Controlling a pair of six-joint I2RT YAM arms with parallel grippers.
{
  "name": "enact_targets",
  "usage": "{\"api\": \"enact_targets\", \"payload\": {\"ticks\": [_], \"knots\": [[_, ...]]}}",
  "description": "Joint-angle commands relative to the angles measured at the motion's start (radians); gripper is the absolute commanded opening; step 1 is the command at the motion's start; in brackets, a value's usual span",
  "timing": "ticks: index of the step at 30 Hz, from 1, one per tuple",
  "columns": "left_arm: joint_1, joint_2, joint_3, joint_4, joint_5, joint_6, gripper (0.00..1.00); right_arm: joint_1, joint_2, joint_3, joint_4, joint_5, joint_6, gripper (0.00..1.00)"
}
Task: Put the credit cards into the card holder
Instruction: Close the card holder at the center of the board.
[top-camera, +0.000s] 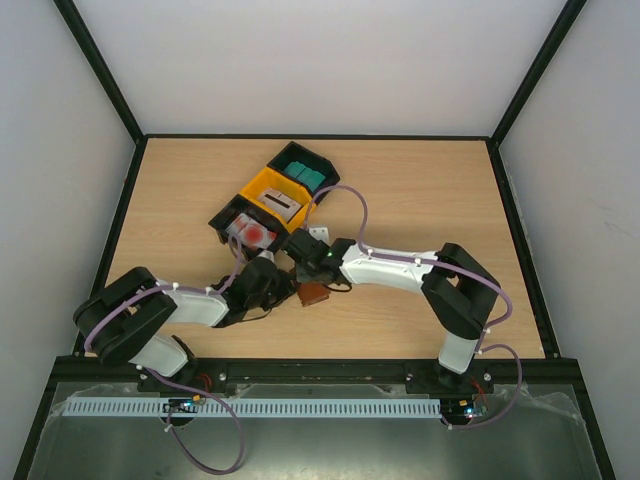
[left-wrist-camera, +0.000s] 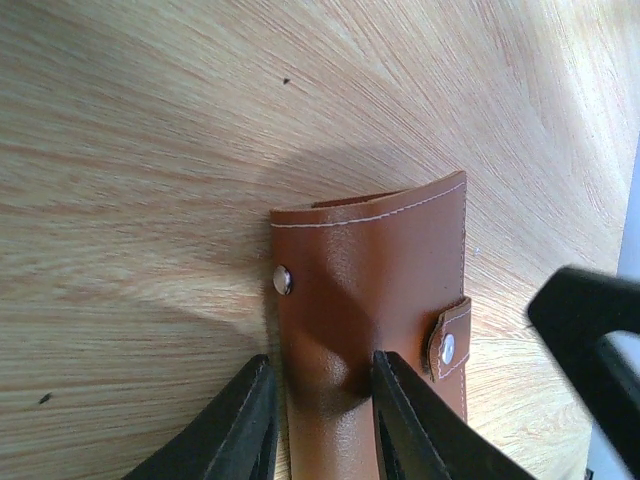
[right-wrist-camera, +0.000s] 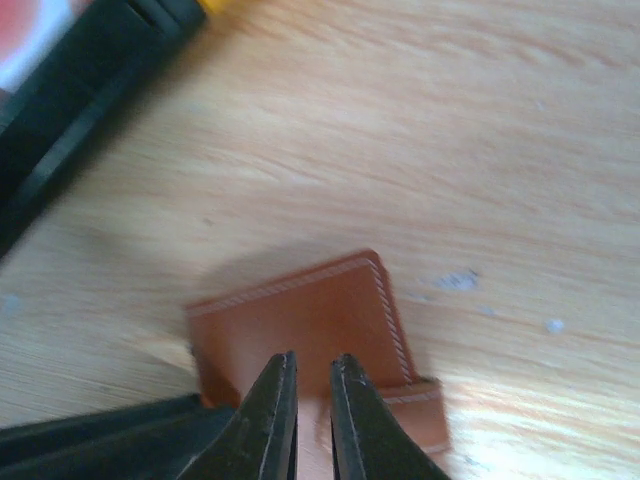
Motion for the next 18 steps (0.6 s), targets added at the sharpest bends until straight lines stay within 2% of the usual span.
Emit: {"api": "enact_targets", "payload": {"ticks": [1,14,18], "knots": [[0.007,0.055,-0.032,-0.236,-0.003,0.025,0.29,0.006,-0.009,-0.046,-0.09,0.023,0.036,0.1],[0.007,0.054,-0.036,-0.238,-0.003,0.029,0.29,0.006,0.026,-0.073,-0.038,-0.051,0.011,0.12],[0.007,0.065,-0.031,-0.234,0.002,0.032,0.29,0.007,0.045,-0.088,-0.03,-0.07,0.0,0.09]]}}
